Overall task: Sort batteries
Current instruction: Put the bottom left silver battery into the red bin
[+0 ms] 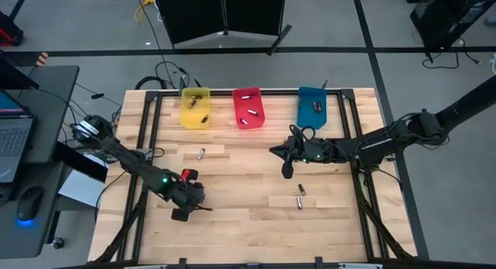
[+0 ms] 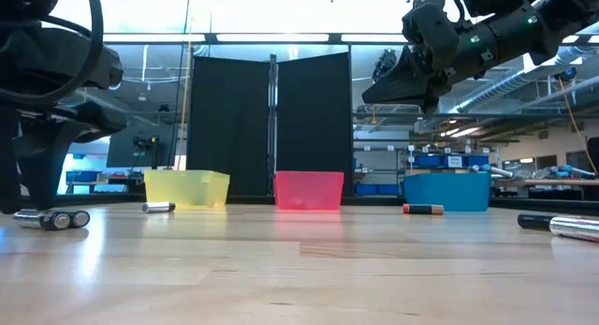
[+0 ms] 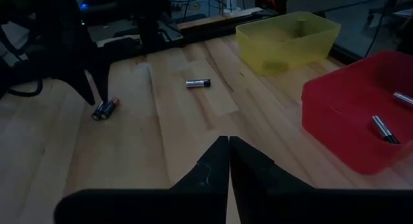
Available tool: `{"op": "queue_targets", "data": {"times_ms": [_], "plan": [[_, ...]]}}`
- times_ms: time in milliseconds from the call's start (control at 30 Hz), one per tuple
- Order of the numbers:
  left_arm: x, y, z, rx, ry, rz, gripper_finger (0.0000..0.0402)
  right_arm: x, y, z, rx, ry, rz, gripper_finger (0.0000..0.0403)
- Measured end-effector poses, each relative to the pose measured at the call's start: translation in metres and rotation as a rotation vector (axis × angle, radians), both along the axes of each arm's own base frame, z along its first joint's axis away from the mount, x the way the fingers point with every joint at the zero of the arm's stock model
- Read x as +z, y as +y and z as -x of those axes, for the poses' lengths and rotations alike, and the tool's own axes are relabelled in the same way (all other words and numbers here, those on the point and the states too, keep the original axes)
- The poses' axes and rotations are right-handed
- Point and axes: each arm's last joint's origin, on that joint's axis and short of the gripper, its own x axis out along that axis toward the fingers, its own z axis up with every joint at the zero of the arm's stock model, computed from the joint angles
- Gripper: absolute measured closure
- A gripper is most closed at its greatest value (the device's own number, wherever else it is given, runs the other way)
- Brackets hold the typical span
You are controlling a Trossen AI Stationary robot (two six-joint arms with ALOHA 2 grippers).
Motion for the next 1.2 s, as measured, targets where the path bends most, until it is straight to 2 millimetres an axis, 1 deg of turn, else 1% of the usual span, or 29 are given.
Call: {"op": "queue_targets", "data": {"times_ms": [267, 567, 733, 833, 900, 1000, 1100, 1200], "plan": [[-0.002, -0.001, 0.0, -0.005, -0.001, 0.04, 0.0286, 0.0, 0.0, 0.0, 0.0, 0.0, 0.0, 0.0379], [-0.006, 0.0, 0.002, 0.046, 0.015, 0.069, 0.0286, 0.0, 0.0, 0.0, 0.0, 0.001, 0.0, 0.0379], [-0.014, -0.002, 0.0, 0.061, 0.055, 0.08, 0.0287, 0.0, 0.0, 0.0, 0.0, 0.001, 0.0, 0.0379], [-0.021, -0.005, -0.001, 0.06, 0.082, 0.067, 0.0298, 0.0, 0.0, 0.0, 0.0, 0.005, 0.0, 0.038], [-0.021, -0.006, -0.002, 0.06, 0.085, 0.057, 0.0316, -0.001, 0.0, 0.0, 0.0, 0.007, 0.0, 0.038], [-0.013, -0.007, -0.005, 0.057, 0.069, 0.034, 0.0351, -0.001, 0.0, 0.0, 0.0, 0.01, 0.001, 0.0379], [-0.001, -0.006, -0.009, 0.045, 0.046, 0.009, 0.0355, -0.001, 0.0, 0.0, 0.0, 0.012, 0.001, 0.038], [0.017, -0.003, -0.019, 0.063, -0.019, 0.041, 0.0355, -0.001, 0.0, 0.0, 0.0, 0.012, 0.0, 0.0383]]}}
